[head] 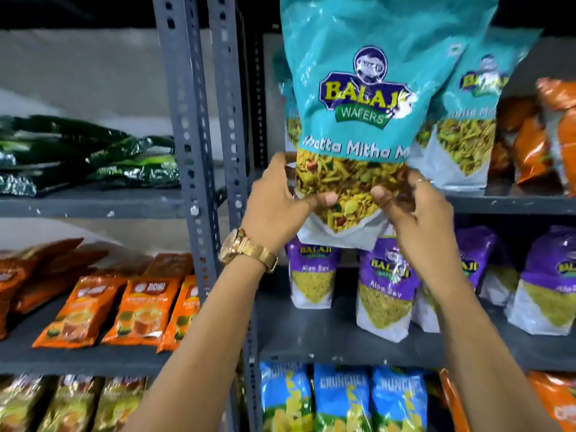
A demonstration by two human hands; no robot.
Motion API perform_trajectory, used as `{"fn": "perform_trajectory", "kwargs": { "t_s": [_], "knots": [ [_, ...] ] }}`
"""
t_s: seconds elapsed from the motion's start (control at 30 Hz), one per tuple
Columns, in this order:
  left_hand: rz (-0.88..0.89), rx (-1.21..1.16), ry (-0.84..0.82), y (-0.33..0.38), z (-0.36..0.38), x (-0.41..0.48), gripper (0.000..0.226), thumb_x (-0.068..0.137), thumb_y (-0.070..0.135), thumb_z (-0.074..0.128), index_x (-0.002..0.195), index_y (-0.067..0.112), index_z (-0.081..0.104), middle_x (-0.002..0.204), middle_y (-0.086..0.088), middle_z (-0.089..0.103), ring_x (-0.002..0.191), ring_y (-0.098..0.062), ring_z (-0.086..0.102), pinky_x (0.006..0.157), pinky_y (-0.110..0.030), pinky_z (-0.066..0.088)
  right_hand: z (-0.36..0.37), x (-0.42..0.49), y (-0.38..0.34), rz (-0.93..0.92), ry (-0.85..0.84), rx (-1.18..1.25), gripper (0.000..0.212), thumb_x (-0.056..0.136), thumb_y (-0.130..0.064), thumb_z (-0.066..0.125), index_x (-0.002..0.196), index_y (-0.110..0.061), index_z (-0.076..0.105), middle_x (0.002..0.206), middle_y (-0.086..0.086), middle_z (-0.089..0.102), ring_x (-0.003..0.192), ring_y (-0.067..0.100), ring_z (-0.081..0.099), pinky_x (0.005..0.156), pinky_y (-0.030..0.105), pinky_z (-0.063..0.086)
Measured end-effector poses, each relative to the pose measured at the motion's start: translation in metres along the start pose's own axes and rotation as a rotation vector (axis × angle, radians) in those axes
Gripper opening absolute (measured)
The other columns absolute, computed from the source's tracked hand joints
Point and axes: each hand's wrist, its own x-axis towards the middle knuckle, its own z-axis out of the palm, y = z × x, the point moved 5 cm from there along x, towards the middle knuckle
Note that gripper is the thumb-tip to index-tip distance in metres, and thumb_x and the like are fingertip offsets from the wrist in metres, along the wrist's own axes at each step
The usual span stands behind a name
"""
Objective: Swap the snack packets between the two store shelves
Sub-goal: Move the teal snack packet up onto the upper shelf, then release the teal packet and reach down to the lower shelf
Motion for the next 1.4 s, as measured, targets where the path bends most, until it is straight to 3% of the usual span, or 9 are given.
{"fn": "perform_trajectory", "kwargs": {
  "t_s": [0.2, 0.37, 0.47, 0.57, 0.8, 0.97, 1.1, 1.3, 1.4],
  "knots": [
    [-0.007, -0.015, 0.052, -0.01, 0.01, 0.081, 0.062, 0.069, 0.03, 0.085, 0.12, 0.009, 0.056, 0.123, -0.011, 0.066, 0.114, -0.026, 0.061, 0.1, -0.047, 0.051, 0.018, 0.091, 0.005, -0.03, -0.03, -0.009, 0.042, 0.09, -0.04, 0.059, 0.121, -0.011, 0.058, 0.114, 0.009, 0.068, 0.109, 0.027, 0.061, 0.083, 0.034, 0.044],
    [-0.084, 0.006, 0.087, -0.047, 0.023, 0.115, 0.041, 0.071, 0.027, 0.083, 0.103, 0.015, 0.062, 0.114, -0.01, 0.069, 0.107, -0.027, 0.064, 0.097, -0.042, 0.052, 0.058, 0.131, 0.044, 0.028, -0.073, 0.041, 0.06, 0.077, -0.062, 0.055, 0.112, -0.015, 0.065, 0.112, 0.014, 0.073, 0.108, 0.033, 0.066, 0.09, 0.05, 0.052],
    [-0.121, -0.019, 0.099, -0.059, 0.025, 0.127, 0.035, 0.073, 0.024, 0.082, 0.1, 0.015, 0.062, 0.102, -0.006, 0.069, 0.098, -0.022, 0.063, 0.086, -0.033, 0.052, 0.075, 0.146, 0.059, 0.058, -0.068, 0.092, 0.059, 0.073, -0.063, 0.057, 0.105, -0.015, 0.068, 0.103, 0.012, 0.075, 0.102, 0.033, 0.068, 0.087, 0.051, 0.053],
    [-0.156, -0.075, 0.102, -0.067, 0.03, 0.138, 0.04, 0.075, 0.018, 0.081, 0.107, 0.005, 0.061, 0.11, -0.012, 0.068, 0.098, -0.021, 0.061, 0.078, -0.03, 0.049, 0.09, 0.158, 0.069, 0.082, -0.08, 0.096, 0.052, 0.078, -0.057, 0.059, 0.105, -0.014, 0.067, 0.103, 0.014, 0.073, 0.102, 0.033, 0.067, 0.088, 0.052, 0.052],
    [-0.154, -0.044, 0.162, -0.087, 0.039, 0.15, 0.046, 0.077, 0.027, 0.079, 0.114, 0.008, 0.06, 0.122, -0.014, 0.067, 0.114, -0.029, 0.06, 0.092, -0.031, 0.046, 0.108, 0.171, 0.082, 0.095, -0.065, 0.076, 0.042, 0.088, -0.046, 0.059, 0.113, -0.012, 0.064, 0.111, 0.013, 0.073, 0.108, 0.034, 0.065, 0.089, 0.046, 0.05],
    [-0.17, -0.004, 0.15, -0.093, 0.041, 0.145, 0.065, 0.079, 0.033, 0.076, 0.133, 0.009, 0.047, 0.143, -0.014, 0.051, 0.133, -0.03, 0.046, 0.109, -0.041, 0.038, 0.106, 0.162, 0.086, 0.079, -0.116, 0.074, 0.042, 0.091, -0.037, 0.058, 0.125, -0.014, 0.059, 0.126, 0.014, 0.067, 0.12, 0.035, 0.059, 0.1, 0.049, 0.047],
    [-0.066, 0.035, 0.276, -0.083, 0.037, 0.128, 0.077, 0.08, 0.041, 0.073, 0.141, 0.013, 0.037, 0.149, -0.01, 0.046, 0.138, -0.026, 0.042, 0.113, -0.041, 0.037, 0.087, 0.129, 0.071, -0.02, 0.019, 0.163, 0.048, 0.092, -0.031, 0.057, 0.136, -0.011, 0.05, 0.134, 0.013, 0.061, 0.125, 0.027, 0.057, 0.106, 0.048, 0.044],
    [0.351, 0.038, 0.586, -0.047, 0.059, 0.041, 0.031, 0.091, 0.017, 0.064, 0.12, 0.011, 0.055, 0.118, -0.008, 0.062, 0.109, -0.023, 0.058, 0.095, -0.033, 0.048, 0.061, 0.051, 0.049, -0.235, 0.302, 0.249, 0.027, 0.095, -0.026, 0.055, 0.118, -0.014, 0.062, 0.114, 0.0, 0.068, 0.109, 0.027, 0.064, 0.096, 0.043, 0.051],
    [0.361, 0.014, 0.57, -0.062, 0.087, -0.002, 0.023, 0.09, 0.01, 0.062, 0.113, 0.007, 0.059, 0.098, -0.003, 0.059, 0.087, -0.025, 0.057, 0.079, -0.029, 0.046, 0.056, -0.002, 0.071, -0.208, 0.384, 0.26, 0.021, 0.096, -0.022, 0.052, 0.11, -0.012, 0.064, 0.101, -0.005, 0.064, 0.097, 0.015, 0.064, 0.088, 0.03, 0.049]
  ]
}}
